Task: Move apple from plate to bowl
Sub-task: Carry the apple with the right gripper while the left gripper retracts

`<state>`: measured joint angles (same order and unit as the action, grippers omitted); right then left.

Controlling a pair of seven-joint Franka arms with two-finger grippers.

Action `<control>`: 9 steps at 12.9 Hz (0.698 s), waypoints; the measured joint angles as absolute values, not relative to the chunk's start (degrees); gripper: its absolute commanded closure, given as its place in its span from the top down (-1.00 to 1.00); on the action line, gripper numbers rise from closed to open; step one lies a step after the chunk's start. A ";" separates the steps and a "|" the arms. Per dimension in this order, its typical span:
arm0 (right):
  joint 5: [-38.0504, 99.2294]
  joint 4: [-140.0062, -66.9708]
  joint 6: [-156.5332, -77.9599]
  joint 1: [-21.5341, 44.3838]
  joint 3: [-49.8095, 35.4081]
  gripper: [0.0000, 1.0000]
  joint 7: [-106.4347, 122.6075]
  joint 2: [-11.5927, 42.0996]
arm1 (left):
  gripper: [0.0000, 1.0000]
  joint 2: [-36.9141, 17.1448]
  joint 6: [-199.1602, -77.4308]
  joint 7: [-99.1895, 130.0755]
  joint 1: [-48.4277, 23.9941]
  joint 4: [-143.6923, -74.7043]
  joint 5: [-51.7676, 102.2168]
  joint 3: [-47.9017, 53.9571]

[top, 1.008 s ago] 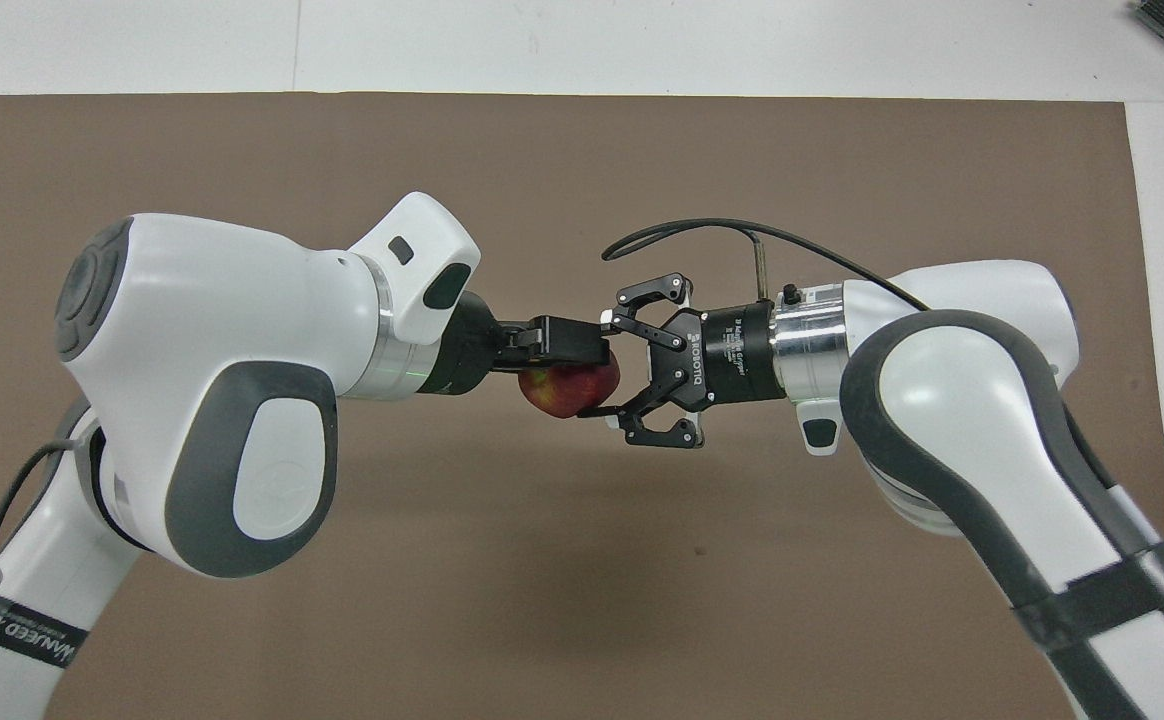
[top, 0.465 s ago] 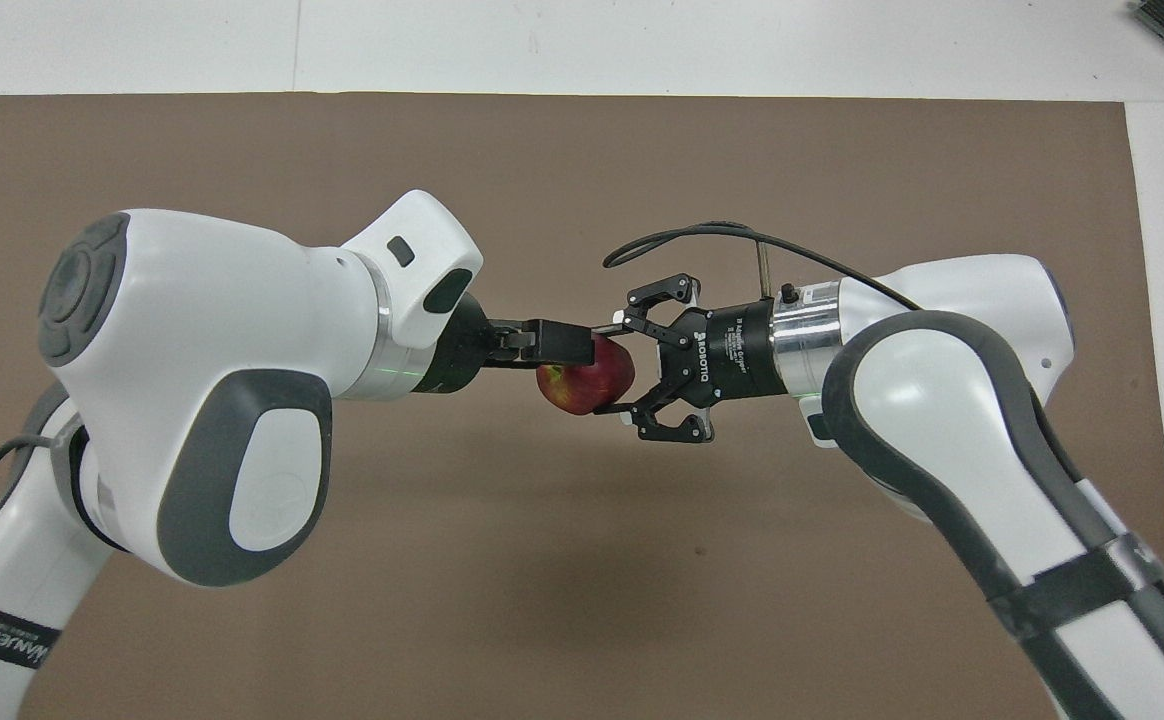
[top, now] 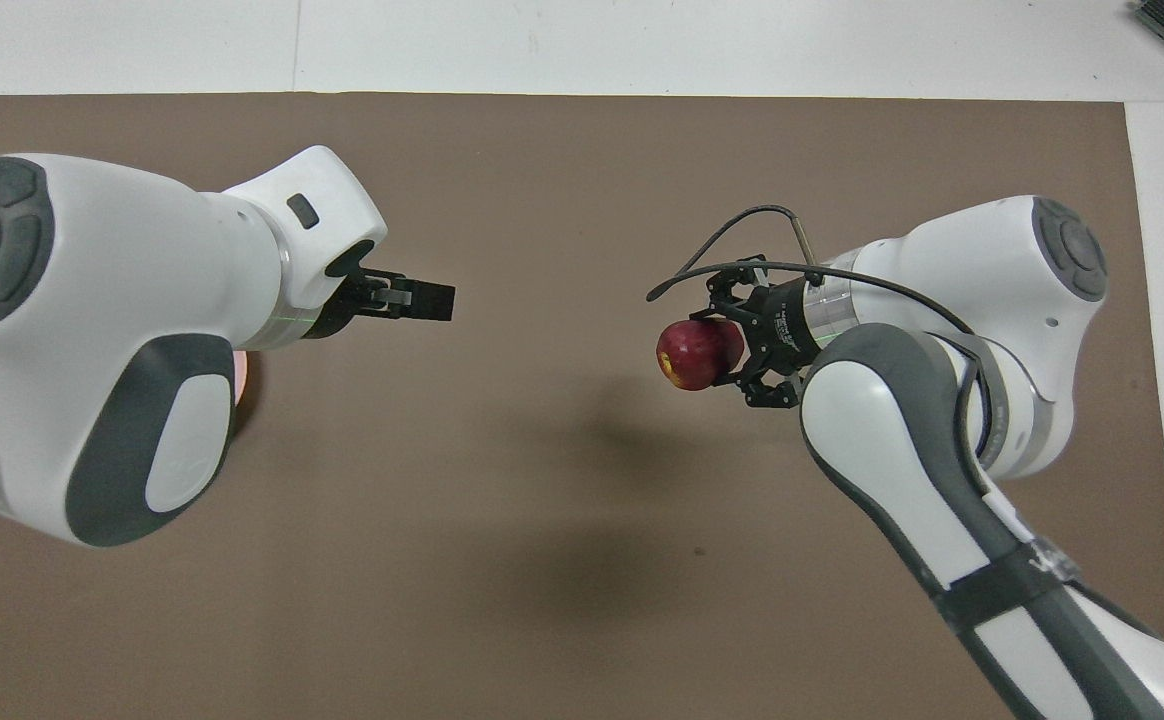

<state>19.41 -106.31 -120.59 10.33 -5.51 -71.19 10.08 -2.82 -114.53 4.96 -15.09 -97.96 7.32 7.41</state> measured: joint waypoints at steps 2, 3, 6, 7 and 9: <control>8.59 -105.15 -120.59 9.84 -5.46 -1.00 -67.38 11.23 | 1.00 -2.65 -109.83 0.42 -11.71 -95.19 6.41 7.34; 5.37 -105.15 -120.59 8.91 -5.44 -1.00 -64.11 11.47 | 1.00 -2.45 -107.04 -1.46 -9.95 -93.82 6.32 7.32; -3.92 -105.63 -120.74 3.56 -5.26 -1.00 -53.40 11.83 | 1.00 -1.35 -98.41 -3.98 -6.13 -89.50 6.22 7.16; -7.90 -105.72 -121.31 2.13 -5.22 -1.00 -51.30 11.86 | 1.00 -1.06 -96.14 -4.17 -5.62 -88.52 6.18 7.13; -13.76 -105.96 -123.41 -0.29 -5.19 -1.00 -46.84 11.91 | 1.00 -0.73 -94.30 -4.19 -5.52 -87.63 4.47 7.21</control>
